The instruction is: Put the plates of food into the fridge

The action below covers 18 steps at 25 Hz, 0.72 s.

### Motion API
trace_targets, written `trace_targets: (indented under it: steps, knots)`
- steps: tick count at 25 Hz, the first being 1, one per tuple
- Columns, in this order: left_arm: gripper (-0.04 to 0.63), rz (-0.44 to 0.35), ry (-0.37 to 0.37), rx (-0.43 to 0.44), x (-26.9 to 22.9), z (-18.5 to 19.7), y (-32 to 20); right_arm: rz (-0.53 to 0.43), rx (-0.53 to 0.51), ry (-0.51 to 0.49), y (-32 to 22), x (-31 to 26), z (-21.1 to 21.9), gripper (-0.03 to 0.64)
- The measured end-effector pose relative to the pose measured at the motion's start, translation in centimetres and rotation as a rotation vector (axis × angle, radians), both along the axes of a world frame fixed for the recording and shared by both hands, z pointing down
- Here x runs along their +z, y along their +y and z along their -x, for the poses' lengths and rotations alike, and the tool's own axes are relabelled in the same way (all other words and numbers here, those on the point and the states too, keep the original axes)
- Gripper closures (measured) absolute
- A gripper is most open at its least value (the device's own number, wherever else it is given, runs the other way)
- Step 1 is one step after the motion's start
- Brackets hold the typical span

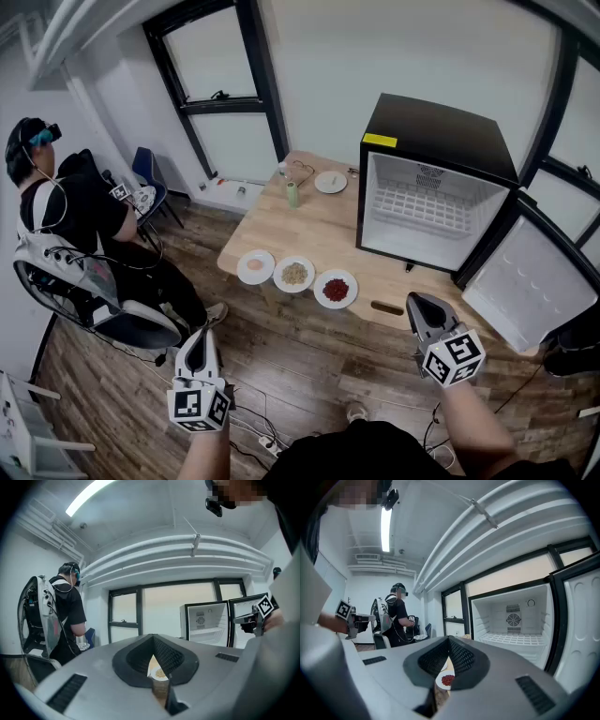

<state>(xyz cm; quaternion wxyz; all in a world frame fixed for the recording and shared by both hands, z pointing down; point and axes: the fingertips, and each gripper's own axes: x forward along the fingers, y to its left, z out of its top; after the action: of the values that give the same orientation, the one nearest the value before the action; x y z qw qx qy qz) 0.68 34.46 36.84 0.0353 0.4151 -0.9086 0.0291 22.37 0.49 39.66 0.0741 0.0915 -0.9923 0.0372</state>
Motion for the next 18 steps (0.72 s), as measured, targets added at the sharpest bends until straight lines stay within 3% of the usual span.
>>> trace_targets:
  steps: [9,18]
  knots:
    - [0.592,0.003,-0.021,-0.054,-0.1,0.4,-3.5,0.002,-0.03,-0.002,-4.8,0.5,0.8,0.597]
    - [0.592,0.061,-0.041,-0.049,1.1,0.8,-6.1,0.046,-0.015,-0.024,-8.2,2.6,1.5,0.597]
